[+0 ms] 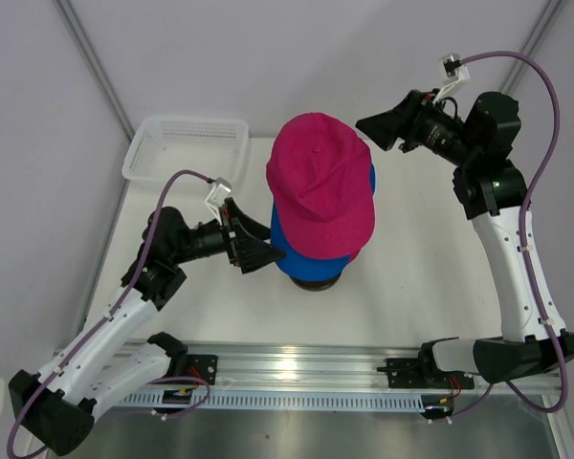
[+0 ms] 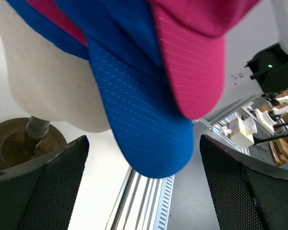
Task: Stack the hats
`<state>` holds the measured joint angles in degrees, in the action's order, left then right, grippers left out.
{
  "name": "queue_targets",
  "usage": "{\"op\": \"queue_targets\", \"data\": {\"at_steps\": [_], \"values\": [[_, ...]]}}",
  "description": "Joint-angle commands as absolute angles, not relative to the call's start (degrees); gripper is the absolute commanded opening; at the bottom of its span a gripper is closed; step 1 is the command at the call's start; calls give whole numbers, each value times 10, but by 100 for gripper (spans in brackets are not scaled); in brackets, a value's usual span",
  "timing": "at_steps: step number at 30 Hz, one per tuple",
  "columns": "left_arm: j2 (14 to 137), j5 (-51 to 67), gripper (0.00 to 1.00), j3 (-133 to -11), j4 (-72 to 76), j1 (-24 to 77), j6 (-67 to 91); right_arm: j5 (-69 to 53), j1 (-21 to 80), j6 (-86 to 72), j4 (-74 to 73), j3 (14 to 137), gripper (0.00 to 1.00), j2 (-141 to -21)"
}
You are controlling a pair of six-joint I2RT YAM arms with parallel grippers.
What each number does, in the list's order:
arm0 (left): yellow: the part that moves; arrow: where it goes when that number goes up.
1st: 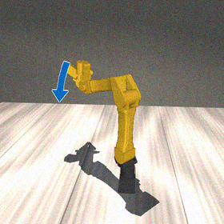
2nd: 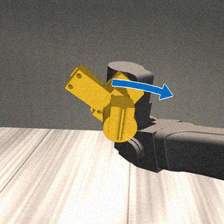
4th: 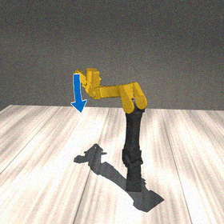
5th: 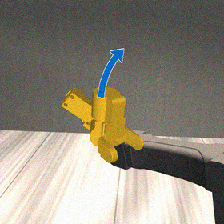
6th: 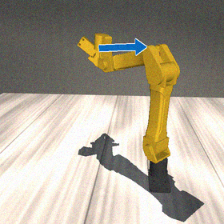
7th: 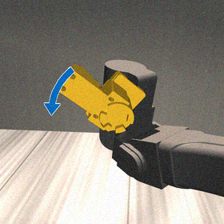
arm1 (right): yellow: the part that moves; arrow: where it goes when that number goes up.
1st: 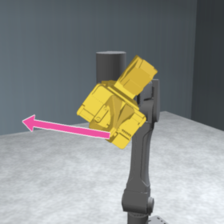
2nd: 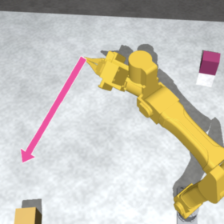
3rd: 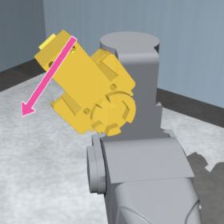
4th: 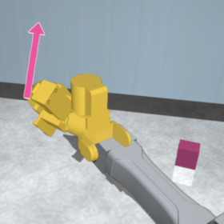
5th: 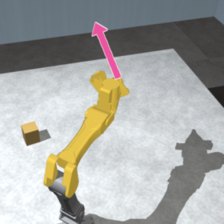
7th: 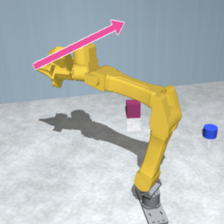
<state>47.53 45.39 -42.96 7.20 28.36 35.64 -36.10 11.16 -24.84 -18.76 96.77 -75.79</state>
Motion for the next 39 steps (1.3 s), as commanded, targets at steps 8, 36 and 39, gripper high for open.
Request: {"op": "queue_targets", "data": {"at_steps": [8,36,39], "values": [[501,349,96,-478,69,344,346,-359,113,-244,-165,951,78,-751],[515,86,34,-379,309,507,451,-346,114,-249,-143,924,77,-757],[526,89,36,-372,341,509,468,-345,114,-249,-141,926,77,-762]]}}
